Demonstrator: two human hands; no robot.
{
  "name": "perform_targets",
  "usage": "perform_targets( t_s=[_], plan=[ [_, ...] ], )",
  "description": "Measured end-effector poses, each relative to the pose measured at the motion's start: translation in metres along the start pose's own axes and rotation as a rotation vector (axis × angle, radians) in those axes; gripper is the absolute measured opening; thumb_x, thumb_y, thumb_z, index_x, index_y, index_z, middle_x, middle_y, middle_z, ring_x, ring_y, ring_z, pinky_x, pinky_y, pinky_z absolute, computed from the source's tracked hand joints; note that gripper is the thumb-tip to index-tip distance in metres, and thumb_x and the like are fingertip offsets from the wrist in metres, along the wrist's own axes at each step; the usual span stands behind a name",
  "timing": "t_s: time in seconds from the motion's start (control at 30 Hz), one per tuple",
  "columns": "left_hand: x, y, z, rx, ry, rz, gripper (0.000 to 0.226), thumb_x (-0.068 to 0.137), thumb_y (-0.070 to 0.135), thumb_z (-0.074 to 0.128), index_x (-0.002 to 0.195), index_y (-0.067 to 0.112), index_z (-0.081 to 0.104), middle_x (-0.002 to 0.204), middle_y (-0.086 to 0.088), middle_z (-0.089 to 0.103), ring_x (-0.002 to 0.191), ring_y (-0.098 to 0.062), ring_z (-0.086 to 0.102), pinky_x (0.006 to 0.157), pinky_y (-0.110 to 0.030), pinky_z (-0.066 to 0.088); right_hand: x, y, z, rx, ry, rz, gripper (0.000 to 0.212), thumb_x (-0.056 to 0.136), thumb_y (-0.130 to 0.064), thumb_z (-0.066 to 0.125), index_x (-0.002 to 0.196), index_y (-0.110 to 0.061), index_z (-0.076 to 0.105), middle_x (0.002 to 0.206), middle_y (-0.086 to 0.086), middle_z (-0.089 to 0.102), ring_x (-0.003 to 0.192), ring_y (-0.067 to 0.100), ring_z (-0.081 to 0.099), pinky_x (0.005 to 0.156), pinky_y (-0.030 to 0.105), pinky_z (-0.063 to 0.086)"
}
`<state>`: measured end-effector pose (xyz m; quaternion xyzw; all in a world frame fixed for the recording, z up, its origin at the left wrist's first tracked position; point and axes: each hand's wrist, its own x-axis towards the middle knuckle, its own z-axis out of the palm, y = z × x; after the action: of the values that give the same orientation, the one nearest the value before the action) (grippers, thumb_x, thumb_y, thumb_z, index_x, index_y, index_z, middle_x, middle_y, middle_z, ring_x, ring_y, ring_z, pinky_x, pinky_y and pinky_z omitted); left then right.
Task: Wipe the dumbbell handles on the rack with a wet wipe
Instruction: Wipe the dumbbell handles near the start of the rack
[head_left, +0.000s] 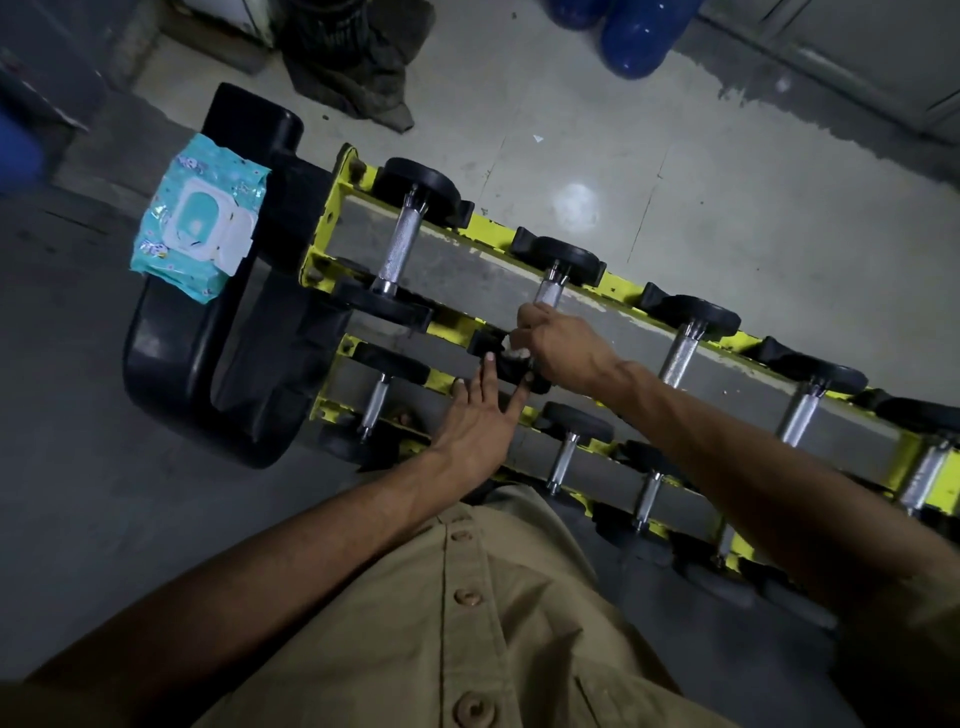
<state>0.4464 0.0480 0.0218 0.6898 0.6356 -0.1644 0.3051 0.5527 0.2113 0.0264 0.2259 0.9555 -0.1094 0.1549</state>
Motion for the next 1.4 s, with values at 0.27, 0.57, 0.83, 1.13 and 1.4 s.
perform_targets(
  t_s=[0.27,0.57,0.83,1.13,1.4],
  plan=[
    [0.001,-0.002,-0.001,0.027,0.001,0.02,0.112,0.1,0.018,0.061,0.156,0.017,-0.036,0.155,-0.045,-0.03,0.157,-0.054,0.003,0.129,-0.057,0.015,-0.033,-0.009,0.05,0.699,0.196,0.612,0.015,0.091,-0.007,0.061,0.102,-0.016,0.064,0.098,0.007,0.071,0.084,0.025,0.067,0.069,0.038,0.056],
    [0.003,-0.002,0.005,0.003,0.042,0.007,0.106,0.103,0.014,0.052,0.146,0.018,-0.045,0.149,-0.045,-0.036,0.157,-0.054,0.0,0.128,-0.056,0.015,-0.003,-0.014,0.038,1.499,0.172,0.919,0.03,0.091,0.014,0.048,0.1,-0.003,0.07,0.083,0.009,0.073,0.075,0.022,0.07,0.06,0.025,0.055],
    [0.003,0.001,0.0,0.033,-0.014,-0.017,0.118,0.098,0.027,0.064,0.152,0.02,-0.04,0.156,-0.045,-0.03,0.157,-0.052,0.006,0.128,-0.054,0.015,-0.014,-0.007,0.056,1.598,0.258,0.955,0.019,0.093,0.0,0.055,0.082,-0.009,0.066,0.069,0.005,0.065,0.058,0.017,0.058,0.056,0.027,0.044],
    [0.004,0.001,0.0,0.046,-0.042,-0.026,0.117,0.097,0.029,0.066,0.158,0.019,-0.033,0.155,-0.043,-0.034,0.157,-0.053,0.004,0.129,-0.055,0.016,-0.044,-0.026,0.055,0.749,0.547,0.387,0.011,0.092,-0.007,0.065,0.097,-0.014,0.071,0.09,0.001,0.072,0.08,0.017,0.066,0.069,0.031,0.054],
    [0.003,0.005,-0.002,0.059,-0.037,-0.033,0.09,0.103,0.029,0.053,0.166,0.017,-0.01,0.161,-0.046,-0.014,0.155,-0.054,0.011,0.127,-0.056,0.018,0.015,0.003,0.003,-0.146,-0.108,-0.229,0.022,0.09,-0.024,0.062,0.112,-0.021,0.062,0.096,0.0,0.074,0.094,0.022,0.07,0.115,0.048,0.025]
  ],
)
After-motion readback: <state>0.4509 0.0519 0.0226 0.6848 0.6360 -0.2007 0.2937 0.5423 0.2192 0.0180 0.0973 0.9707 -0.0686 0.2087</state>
